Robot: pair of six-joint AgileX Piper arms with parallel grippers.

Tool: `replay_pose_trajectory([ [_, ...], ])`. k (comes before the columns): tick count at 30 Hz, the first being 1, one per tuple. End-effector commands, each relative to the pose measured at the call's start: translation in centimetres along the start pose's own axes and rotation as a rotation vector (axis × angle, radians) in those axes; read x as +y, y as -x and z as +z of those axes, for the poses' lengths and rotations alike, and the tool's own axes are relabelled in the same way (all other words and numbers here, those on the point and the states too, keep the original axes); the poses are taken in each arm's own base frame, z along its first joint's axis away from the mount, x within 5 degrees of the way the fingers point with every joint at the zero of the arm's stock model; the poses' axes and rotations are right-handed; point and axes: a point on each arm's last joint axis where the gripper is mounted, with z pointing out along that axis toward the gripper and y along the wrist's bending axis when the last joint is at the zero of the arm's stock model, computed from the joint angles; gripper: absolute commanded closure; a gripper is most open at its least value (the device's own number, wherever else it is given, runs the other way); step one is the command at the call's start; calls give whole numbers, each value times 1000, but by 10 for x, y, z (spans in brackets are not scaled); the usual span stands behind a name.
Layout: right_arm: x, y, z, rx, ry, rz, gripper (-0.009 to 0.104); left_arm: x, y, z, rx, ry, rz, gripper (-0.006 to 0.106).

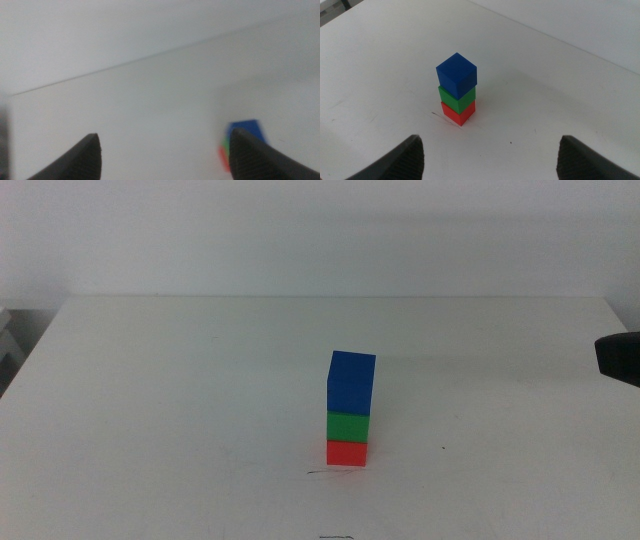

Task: Stack red cubes first, then green, then blue cubes in a specific spot.

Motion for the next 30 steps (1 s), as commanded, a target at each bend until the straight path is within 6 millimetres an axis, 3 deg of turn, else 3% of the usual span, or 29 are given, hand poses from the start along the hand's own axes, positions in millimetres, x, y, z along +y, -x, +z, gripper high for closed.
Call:
replay_pose_trajectory([
  [1, -1, 10, -7, -85, -19, -15, 27, 26, -6, -30, -46, 71, -24, 16],
  [4, -1, 10, -7, -85, -19, -15, 27, 49, -13, -47, -124, 117, 51, 16],
  [9, -2, 10, -7, -84, -24, -18, 27, 65, -20, -57, -247, 152, 51, 16],
  [16, -2, 10, -7, -84, -24, -18, 27, 71, -22, -48, -309, 164, 12, 16],
  [30, -2, 10, -7, -84, -24, -18, 27, 74, -20, -28, -256, 158, 10, 16],
])
